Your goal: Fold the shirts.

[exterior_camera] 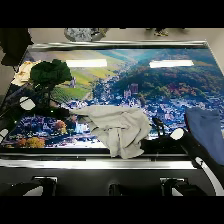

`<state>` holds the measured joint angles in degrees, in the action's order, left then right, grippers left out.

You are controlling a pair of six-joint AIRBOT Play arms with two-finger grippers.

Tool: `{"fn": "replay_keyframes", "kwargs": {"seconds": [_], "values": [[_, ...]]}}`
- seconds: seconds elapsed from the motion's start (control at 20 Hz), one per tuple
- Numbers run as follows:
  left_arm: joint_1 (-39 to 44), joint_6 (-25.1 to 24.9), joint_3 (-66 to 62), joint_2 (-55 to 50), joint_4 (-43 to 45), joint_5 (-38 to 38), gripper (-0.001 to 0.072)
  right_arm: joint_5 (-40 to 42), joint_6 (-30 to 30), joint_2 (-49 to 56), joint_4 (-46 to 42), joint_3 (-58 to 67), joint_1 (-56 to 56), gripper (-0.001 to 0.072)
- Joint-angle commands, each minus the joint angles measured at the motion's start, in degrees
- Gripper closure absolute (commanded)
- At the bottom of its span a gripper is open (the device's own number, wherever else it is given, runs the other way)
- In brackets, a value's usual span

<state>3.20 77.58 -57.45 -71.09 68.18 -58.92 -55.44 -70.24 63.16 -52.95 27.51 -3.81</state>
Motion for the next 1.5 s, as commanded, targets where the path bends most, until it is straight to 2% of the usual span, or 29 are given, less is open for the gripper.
{"fn": "replay_keyframes", "kwargs": {"seconds": [0.0, 0.1, 0.25, 0.3, 0.4, 0.5, 0.55, 0.75, 0.95, 1.2, 1.3, 1.35, 1.45], "values": [[-0.17, -1.77, -0.94, 0.57, 0.46, 0.33, 0.0672, -2.23, 7.67, -1.05, -0.24, 3.23, 0.04, 0.0665], [-1.07, -1.75, -4.85, 2.82, 0.66, 0.42, 0.0673, -7.04, 9.62, -4.46, -5.29, 11.17, 0.11, 0.0665], [-5.11, -1.51, -17.25, 7.74, 0.66, 0.42, 0.0673, -10.08, 8.63, -12.0, -20.98, 31.54, 0.11, 0.0664], [-6.91, -1.05, -22.34, 9.38, 0.66, 0.39, 0.0673, -9.73, 6.69, -14.23, -27.65, 38.91, 0.11, 0.0664], [-11.1, 3.08, -33.14, 12.81, 0.63, 0.39, 0.0672, -9.14, 2.16, -18.25, -41.0, 52.92, 0.11, 0.0664], [-14.29, 6.23, -42.16, 16.09, 0.59, 0.44, 0.0673, -9.62, -1.46, -21.35, -48.57, 62.14, 0.11, 0.0664], [-14.69, 7.63, -45.79, 17.55, 0.55, 0.44, 0.0673, -10.21, -1.62, -22.56, -48.63, 64.63, 0.09, 0.0664], [-13.55, 7.74, -53.05, 22.23, -1.14, 0.87, 0.0673, -13.97, -1.6, -25.05, -44.68, 65.57, 0.09, 0.0664], [-13.55, 7.74, -53.53, 25.86, 3.28, 5.73, 0.0673, -24.96, -0.79, -25.07, -44.78, 65.57, 0.09, 0.0664], [-13.53, 7.72, -53.46, 23.19, 4.31, 4.85, 0.0673, -42.18, 2.32, -22.01, -43.93, 65.57, 0.09, 0.0663], [-13.46, 6.6, -53.55, 21.09, 3.52, 7.48, 0.0674, -44.26, 2.25, -20.33, -40.37, 65.57, 0.09, 0.0664], [-13.46, 4.79, -53.66, 20.17, 2.21, 9.01, 0.0674, -44.09, 1.53, -19.8, -38.47, 65.59, 0.09, 0.0664], [-13.46, 4.22, -53.75, 18.27, 1.73, 10.6, 0.0674, -44.52, -0.94, -18.34, -37.73, 65.57, 0.09, 0.0664]]}}
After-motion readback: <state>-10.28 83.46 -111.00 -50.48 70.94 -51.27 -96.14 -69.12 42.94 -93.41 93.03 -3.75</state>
